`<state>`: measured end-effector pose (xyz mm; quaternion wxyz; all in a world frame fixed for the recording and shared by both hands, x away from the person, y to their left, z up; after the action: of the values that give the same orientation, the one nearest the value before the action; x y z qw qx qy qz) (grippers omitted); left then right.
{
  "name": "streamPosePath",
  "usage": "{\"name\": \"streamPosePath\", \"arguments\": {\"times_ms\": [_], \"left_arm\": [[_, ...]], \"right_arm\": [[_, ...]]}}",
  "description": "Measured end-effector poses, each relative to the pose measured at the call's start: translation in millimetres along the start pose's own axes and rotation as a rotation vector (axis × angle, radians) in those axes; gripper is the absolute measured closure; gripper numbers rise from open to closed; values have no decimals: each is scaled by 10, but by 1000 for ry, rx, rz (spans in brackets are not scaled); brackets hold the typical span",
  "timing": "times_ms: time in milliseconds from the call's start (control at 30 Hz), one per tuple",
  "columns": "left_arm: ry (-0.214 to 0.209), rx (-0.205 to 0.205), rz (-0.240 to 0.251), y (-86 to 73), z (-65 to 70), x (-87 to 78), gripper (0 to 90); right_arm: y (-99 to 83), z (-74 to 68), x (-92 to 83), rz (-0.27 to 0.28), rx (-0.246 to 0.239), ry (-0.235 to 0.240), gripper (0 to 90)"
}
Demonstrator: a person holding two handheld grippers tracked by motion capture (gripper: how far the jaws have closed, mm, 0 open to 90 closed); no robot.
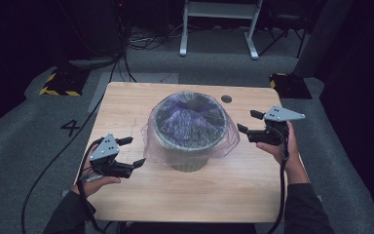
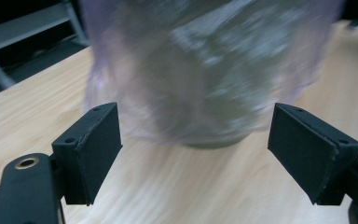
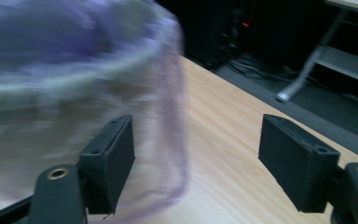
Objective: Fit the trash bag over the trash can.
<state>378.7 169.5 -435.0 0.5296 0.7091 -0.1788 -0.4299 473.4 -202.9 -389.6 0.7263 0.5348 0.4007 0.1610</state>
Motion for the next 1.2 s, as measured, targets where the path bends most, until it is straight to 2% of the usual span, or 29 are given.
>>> {"name": "streamPosePath", "arguments": {"times_ms": [167, 333, 433, 500, 567, 633, 700, 733, 833, 867, 967, 1200], "left_arm": [[-16, 37, -24, 34, 138, 169, 158], [-38, 14, -28, 54, 182, 344, 155], [-30, 14, -38, 67, 186, 422, 158], [-16, 20, -39, 78, 181, 469, 203], [-12, 31, -54, 72, 175, 512, 343], [11, 43, -81, 51, 161, 561, 497], [3, 56, -86, 34, 167, 593, 620], [17, 67, -94, 20, 161, 615, 701], [5, 68, -96, 2, 160, 647, 863], [3, 66, -99, -5, 158, 661, 891], [0, 77, -118, -42, 155, 700, 896], [0, 70, -157, -179, 120, 799, 897]], "right_arm": [[-57, -336, 5, -19, -62, 97, 221], [-129, -576, 43, -35, -88, 165, 199], [-166, -681, 78, -44, -99, 192, 186], [-194, -731, 104, -50, -105, 201, 189], [-215, -747, 134, -49, -100, 193, 252], [-235, -762, 168, -41, -89, 206, 422], [-266, -773, 209, -40, -88, 208, 560], [-289, -781, 230, -49, -92, 215, 620], [-345, -798, 269, -45, -100, 224, 775], [-363, -798, 277, -44, -96, 229, 808], [-417, -790, 297, -40, -80, 240, 874], [-600, -729, 412, -65, -33, 252, 891]]}}
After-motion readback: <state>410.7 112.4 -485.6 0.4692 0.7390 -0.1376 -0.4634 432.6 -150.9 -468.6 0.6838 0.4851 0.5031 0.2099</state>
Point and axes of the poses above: each handheld gripper's, and its own axes: x roughly forward along the jaws, y roughly out of its top, z roughly to its right, the point moved 8 cm from there along x, roughly forward along the jaws, and after that the axes turned 3 degrees about y, right-handed, at the moved point
